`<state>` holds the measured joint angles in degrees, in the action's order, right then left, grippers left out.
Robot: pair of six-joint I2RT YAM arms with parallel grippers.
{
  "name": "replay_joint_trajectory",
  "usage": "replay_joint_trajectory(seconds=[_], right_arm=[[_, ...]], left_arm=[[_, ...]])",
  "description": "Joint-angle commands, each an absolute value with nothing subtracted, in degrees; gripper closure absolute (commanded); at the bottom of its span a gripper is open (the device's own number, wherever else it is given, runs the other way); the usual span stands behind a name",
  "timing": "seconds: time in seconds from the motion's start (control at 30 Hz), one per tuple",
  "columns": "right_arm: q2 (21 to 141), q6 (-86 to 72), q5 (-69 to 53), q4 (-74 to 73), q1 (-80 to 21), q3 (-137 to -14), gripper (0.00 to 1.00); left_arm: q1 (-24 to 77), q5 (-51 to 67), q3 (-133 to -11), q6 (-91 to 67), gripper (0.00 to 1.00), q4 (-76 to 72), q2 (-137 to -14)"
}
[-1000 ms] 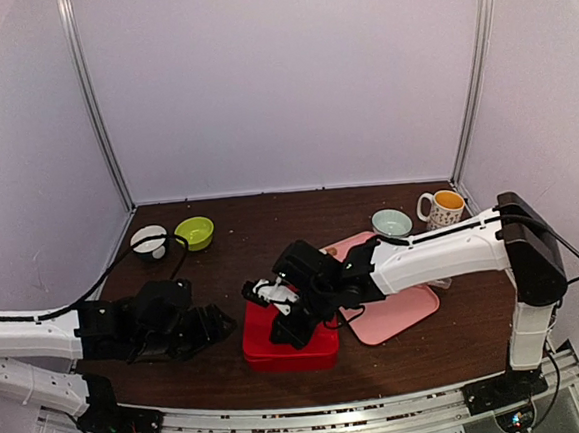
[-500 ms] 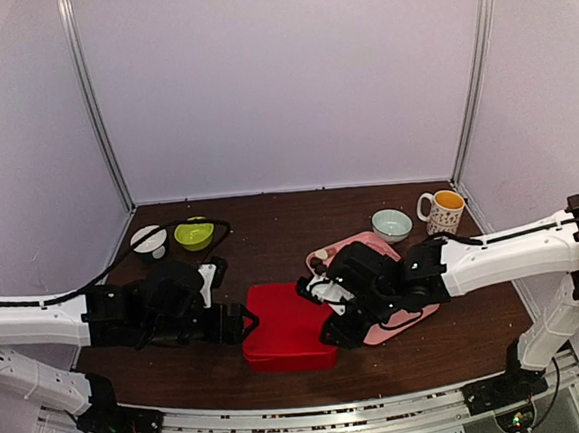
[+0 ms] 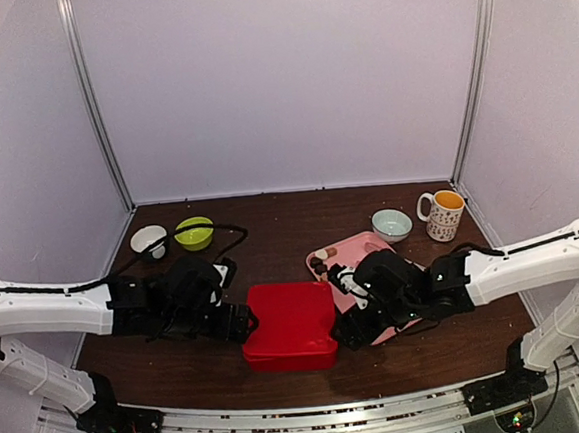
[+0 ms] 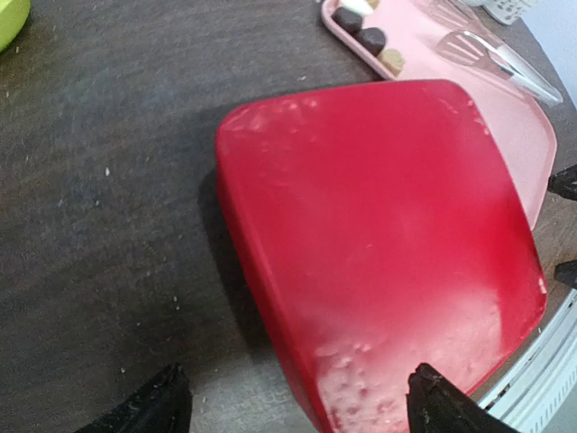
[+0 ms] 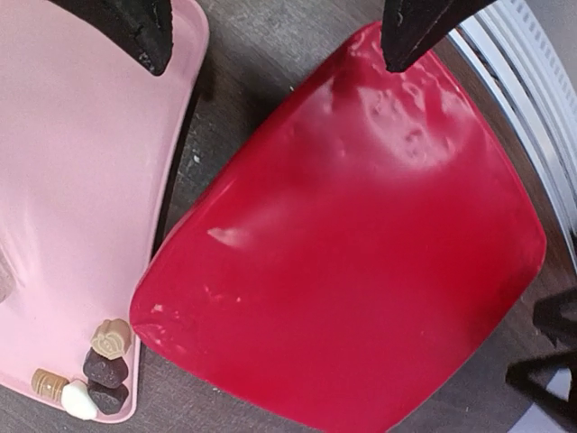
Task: Pack the chocolate
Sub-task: Press the box lid onto the packing box.
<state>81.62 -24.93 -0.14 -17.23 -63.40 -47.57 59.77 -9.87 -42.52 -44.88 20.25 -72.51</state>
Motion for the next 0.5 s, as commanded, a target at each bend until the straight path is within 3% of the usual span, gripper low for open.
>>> replay_joint_trajectory(seconds=[0.0, 0.13, 0.37, 0.47], right_arm=[[83.62, -34.53, -4.58, -8.30, -61.00, -47.12, 0.21], [86.72, -37.12, -3.44, -9.87, -60.21, -49.07, 0.20], [91.69, -36.38, -9.12, -10.51, -59.65, -52.08, 0.29], [92.37, -35.67, -11.78, -10.60, -60.58, -52.96, 0.33]], left_arm=[[56.30, 1.48, -35.29, -48.95, 0.16, 8.58, -68.89], [56.10, 6.34, -34.57, -49.74, 0.17, 7.29, -69.56], [55.37, 11.81, -32.77, -52.78, 0.36, 5.27, -72.02], [55.37, 12.38, -32.15, -54.38, 0.41, 7.54, -72.95]])
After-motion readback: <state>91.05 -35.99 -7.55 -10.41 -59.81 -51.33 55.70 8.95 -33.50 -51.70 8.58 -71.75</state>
